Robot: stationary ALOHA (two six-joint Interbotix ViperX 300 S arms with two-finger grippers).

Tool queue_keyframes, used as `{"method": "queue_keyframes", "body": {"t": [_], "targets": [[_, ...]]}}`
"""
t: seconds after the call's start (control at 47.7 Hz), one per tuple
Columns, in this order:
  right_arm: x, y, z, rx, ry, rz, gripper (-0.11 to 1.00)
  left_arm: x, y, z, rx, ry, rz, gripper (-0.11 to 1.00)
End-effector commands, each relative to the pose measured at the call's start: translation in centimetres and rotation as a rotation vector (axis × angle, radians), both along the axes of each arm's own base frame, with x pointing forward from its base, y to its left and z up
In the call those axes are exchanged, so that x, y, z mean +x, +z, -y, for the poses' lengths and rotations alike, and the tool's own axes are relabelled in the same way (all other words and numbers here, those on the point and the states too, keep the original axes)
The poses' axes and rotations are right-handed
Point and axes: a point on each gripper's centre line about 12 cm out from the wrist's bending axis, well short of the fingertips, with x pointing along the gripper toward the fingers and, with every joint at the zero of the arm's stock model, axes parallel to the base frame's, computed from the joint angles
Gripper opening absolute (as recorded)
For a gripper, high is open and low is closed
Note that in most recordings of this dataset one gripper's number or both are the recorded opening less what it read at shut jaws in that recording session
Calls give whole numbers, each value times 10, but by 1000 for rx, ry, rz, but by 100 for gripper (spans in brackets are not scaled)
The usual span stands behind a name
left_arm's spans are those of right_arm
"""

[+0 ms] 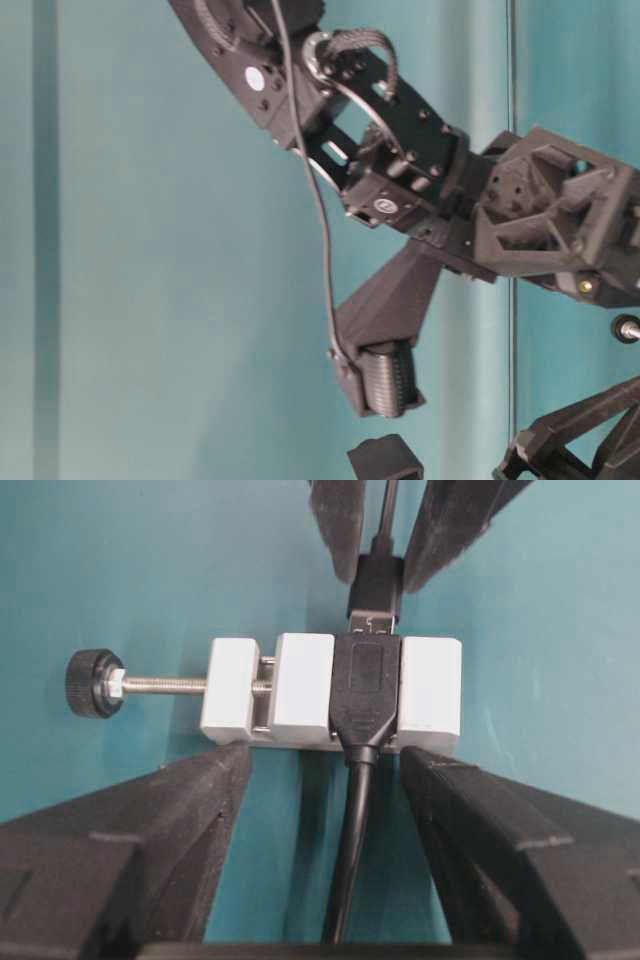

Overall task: Insert the USB cable into the female connector supported by the left arm.
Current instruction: 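Push the plug with the right gripper into the female socket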

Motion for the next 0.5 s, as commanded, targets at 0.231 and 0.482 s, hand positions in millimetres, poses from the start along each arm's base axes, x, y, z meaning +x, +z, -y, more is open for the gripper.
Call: {"method": "queue_keyframes", "body": {"t": [0.231, 0.482], "targets": [[16, 19, 1, -32, 51, 59, 20, 6, 5, 8, -4, -24, 13, 78], [17, 21, 1, -45, 71, 58, 20, 6, 5, 11, -7, -31, 4, 78]]}}
